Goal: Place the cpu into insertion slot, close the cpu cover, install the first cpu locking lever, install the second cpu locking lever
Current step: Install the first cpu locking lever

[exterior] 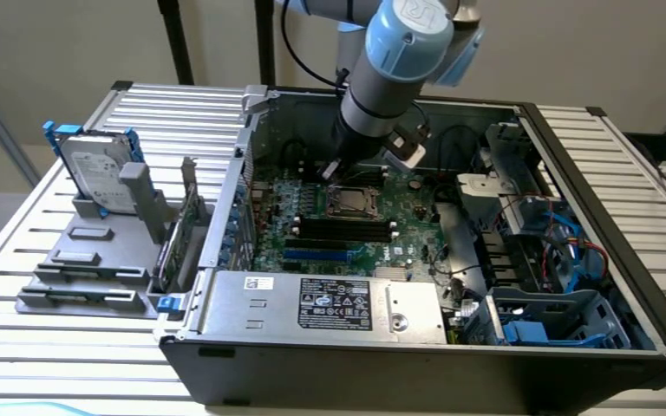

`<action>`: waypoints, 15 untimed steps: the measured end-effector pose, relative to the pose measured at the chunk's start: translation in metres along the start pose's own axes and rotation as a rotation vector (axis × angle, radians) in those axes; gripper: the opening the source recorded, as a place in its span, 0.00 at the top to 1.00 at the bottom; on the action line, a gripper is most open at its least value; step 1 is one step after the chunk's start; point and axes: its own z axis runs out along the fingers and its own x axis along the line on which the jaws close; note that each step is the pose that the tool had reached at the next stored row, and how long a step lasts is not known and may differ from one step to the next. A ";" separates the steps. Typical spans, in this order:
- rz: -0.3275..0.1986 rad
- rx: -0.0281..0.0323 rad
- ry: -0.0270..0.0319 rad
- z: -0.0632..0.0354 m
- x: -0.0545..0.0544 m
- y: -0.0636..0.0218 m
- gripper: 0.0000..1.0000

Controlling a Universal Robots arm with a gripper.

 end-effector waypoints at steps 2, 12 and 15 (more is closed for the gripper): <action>-0.001 0.0002 -0.0003 0.0002 -0.002 -0.0020 0.89; -0.001 0.0003 -0.0004 0.0002 -0.002 -0.0021 0.89; -0.001 0.0003 -0.0004 0.0002 -0.002 -0.0021 0.89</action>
